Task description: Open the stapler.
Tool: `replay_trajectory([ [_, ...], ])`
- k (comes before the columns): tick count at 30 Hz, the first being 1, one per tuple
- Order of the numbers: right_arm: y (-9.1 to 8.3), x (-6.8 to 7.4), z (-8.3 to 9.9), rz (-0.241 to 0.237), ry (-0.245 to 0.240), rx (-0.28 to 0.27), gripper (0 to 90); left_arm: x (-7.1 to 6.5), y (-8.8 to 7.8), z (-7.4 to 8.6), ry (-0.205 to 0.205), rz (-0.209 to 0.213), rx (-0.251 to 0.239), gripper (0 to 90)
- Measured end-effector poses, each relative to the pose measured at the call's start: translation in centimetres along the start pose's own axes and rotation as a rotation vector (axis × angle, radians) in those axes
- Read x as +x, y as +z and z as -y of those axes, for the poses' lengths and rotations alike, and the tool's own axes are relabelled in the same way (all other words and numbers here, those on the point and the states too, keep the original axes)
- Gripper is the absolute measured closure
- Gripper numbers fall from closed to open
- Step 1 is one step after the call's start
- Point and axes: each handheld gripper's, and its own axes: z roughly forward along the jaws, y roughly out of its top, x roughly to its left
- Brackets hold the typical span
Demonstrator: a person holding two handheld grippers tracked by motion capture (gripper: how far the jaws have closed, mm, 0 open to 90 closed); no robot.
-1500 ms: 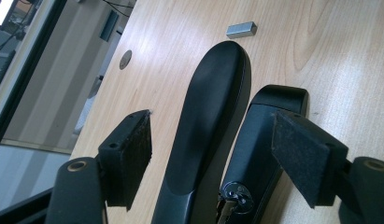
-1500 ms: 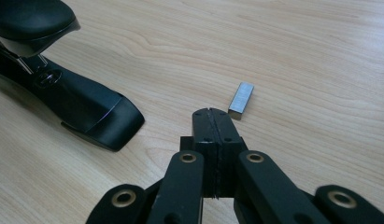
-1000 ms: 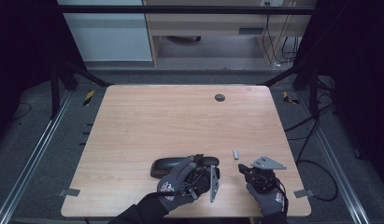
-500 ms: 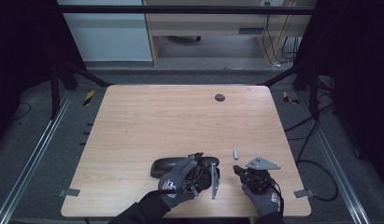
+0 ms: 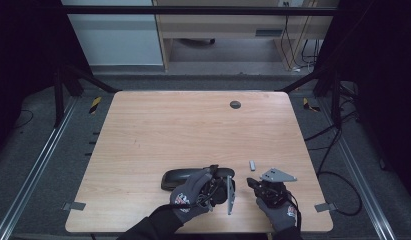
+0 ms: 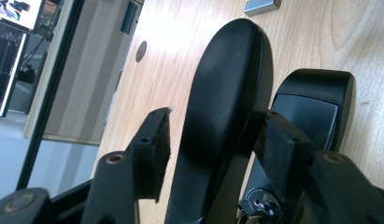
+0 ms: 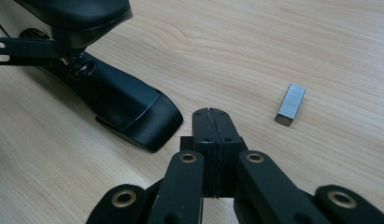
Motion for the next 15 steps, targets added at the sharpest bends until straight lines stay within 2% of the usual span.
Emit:
replay_trajectory([
  [15,0.47,0.48,-0.21,-0.023,-0.003,0.0,90.0,-0.16,0.38,0.18,0.008,-0.006,0.013,52.3],
])
